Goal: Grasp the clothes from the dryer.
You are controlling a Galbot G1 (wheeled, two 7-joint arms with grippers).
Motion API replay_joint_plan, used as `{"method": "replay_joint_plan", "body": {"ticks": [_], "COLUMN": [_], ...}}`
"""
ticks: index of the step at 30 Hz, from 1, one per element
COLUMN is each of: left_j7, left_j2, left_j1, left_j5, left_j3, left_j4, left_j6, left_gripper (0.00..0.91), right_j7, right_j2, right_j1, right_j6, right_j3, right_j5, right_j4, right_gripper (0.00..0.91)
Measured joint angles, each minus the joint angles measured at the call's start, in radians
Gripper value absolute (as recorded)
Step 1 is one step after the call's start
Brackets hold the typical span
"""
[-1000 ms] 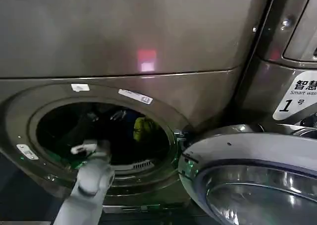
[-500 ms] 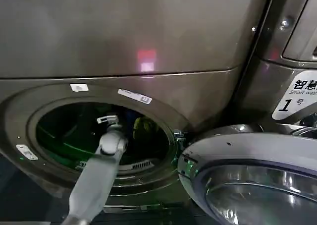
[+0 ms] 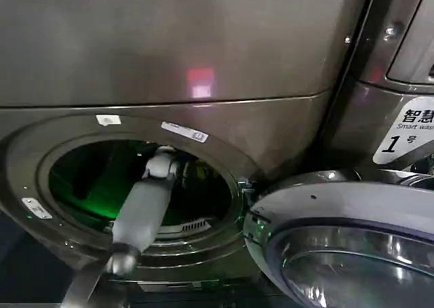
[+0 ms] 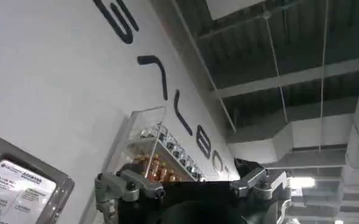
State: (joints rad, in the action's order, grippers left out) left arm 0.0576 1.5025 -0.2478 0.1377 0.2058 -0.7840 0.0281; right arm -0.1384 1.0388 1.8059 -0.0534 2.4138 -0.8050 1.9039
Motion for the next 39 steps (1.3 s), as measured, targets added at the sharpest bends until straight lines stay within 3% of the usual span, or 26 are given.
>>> {"method": "replay_joint_plan", "body": {"ticks": [12,23,30,39], "left_j7": [-0.536,-0.907,-1.065,-1.118], "left_j2": [-0.007,-0.036,-0.024,-0.003], "left_j1": [0.195,0.341,0.407,0.438], "left_j5": [-0.092,-0.196,-0.310,-0.489], "left_j3": [-0.126,-0.352,-0.489,-0.620], "left_j4": [0.275,0.460,0.550,0.592], "left_j6": [0.028,0.076,0.092,0.080], "left_gripper": [0.907,0.907,0.907,0.907], "right_j7": [-0.004,-0.005,-0.005,-0.005], "right_j2": [-0.002,-0.007,-0.010,-0.006], "right_j1": [-0.005,0.000,0.008,0.008], "right_j6": [0.001,0.002,0.000,-0.002], "right_j3": [-0.004,0.003,0.013,0.024], "right_j5": [0.001,0.001,-0.001,-0.002], "right_j4": [0.001,0.000,-0.006,-0.013], "right_gripper": [0.907,0.907,0.907,0.907]}}
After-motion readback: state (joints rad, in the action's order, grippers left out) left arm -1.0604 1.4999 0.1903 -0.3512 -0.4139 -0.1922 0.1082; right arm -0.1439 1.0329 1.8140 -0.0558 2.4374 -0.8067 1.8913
